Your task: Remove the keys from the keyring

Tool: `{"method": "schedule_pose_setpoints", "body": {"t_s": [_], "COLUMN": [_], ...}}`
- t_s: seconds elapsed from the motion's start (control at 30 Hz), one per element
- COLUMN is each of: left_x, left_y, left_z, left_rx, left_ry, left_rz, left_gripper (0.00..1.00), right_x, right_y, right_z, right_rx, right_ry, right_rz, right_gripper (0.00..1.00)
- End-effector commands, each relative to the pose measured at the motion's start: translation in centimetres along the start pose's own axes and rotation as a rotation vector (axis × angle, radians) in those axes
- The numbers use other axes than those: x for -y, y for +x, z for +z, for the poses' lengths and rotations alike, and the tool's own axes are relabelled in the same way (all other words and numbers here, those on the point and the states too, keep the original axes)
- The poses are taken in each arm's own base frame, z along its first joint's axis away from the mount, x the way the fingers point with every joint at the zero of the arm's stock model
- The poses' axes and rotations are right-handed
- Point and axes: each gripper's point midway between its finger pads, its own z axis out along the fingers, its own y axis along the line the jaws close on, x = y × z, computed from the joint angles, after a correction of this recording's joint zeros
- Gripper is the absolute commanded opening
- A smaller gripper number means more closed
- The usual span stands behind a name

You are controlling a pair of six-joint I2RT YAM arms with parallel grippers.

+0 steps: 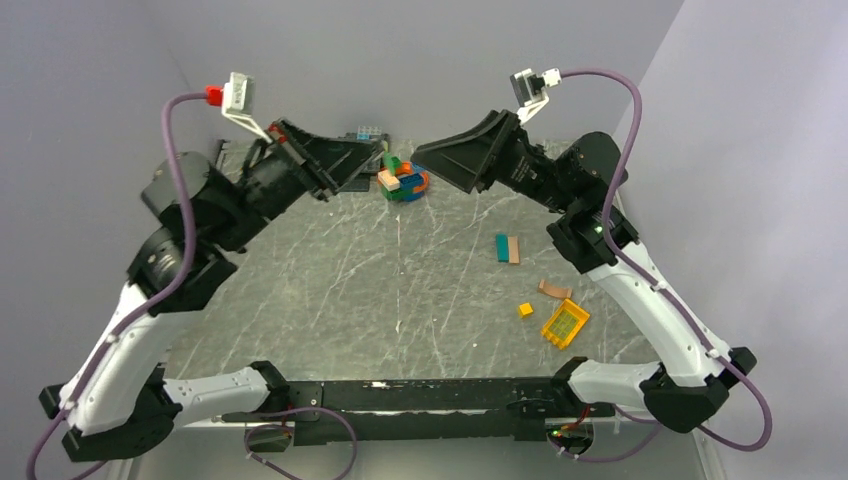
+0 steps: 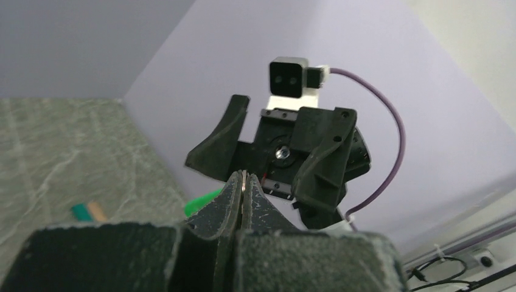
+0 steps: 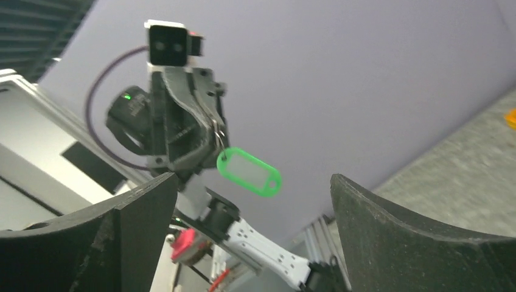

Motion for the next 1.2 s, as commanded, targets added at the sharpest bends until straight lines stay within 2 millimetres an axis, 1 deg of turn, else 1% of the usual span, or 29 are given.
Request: {"method": "schedule_pose_setpoints", "body": {"t_s": [0.0, 0.1, 0.13, 0.17, 0.2, 0.23, 0.27, 0.37, 0.43, 0.5, 0.63, 0.73, 0.87, 1.03, 1.17], "left_x": [-2.5, -4.4, -4.7, -4.9, -4.7, -4.0, -3.7, -2.3, -2.0, -2.0, -0.7, -0.6, 0.0, -0.2, -0.1], "left_y": [0.1, 2.4, 3.1, 4.0, 4.7, 5.8, 6.2, 9.0, 9.9, 10.1, 10.4, 10.5, 10.1, 10.3, 10.4], "left_z": [-5.0, -7.6, -8.3, -8.5, -8.7, -8.7, -8.4, -7.4, -6.9, -6.5, -5.5, -4.8, -4.4, -4.2, -4.2], "left_rx": [-0.108, -0.239, -0.27, -0.305, -0.335, -0.391, -0.412, -0.591, -0.677, -0.714, -0.753, -0.753, -0.741, -0.75, -0.746], "left_ry": [-0.144, -0.205, -0.203, -0.185, -0.151, -0.088, -0.062, 0.073, 0.098, 0.096, 0.191, 0.211, 0.233, 0.233, 0.234], "left_rz": [0.171, 0.216, 0.218, 0.212, 0.201, 0.176, 0.157, 0.075, 0.041, 0.037, -0.019, -0.053, -0.053, -0.077, -0.082], "left_gripper": [0.0, 0.0, 0.0, 0.0, 0.0, 0.0, 0.0, 0.0, 0.0, 0.0, 0.0, 0.0, 0.0, 0.0, 0.0], "right_x": [-0.1, 1.2, 1.6, 1.5, 1.3, 1.0, 0.7, -0.2, -0.9, -1.3, -0.9, -0.9, -0.7, -0.2, -0.4], "right_y": [1.0, 2.1, 2.5, 2.9, 3.5, 4.1, 4.7, 5.8, 6.3, 6.3, 6.6, 6.7, 7.0, 7.3, 7.6], "right_z": [-3.6, -6.0, -6.6, -7.1, -7.5, -7.8, -8.0, -8.2, -8.4, -8.5, -8.4, -8.2, -8.0, -7.8, -7.3], "right_rx": [-0.107, -0.152, -0.163, -0.179, -0.201, -0.232, -0.26, -0.329, -0.365, -0.39, -0.434, -0.457, -0.485, -0.51, -0.528], "right_ry": [0.067, 0.125, 0.137, 0.131, 0.118, 0.094, 0.07, -0.006, -0.047, -0.057, -0.052, -0.069, -0.079, -0.085, -0.102], "right_rz": [-0.083, -0.081, -0.08, -0.083, -0.083, -0.08, -0.067, -0.038, -0.031, -0.042, -0.044, -0.039, -0.033, -0.024, -0.025], "right_gripper": [1.0, 1.0, 1.0, 0.99, 0.98, 0.95, 0.94, 0.89, 0.86, 0.82, 0.69, 0.61, 0.57, 0.52, 0.48]}}
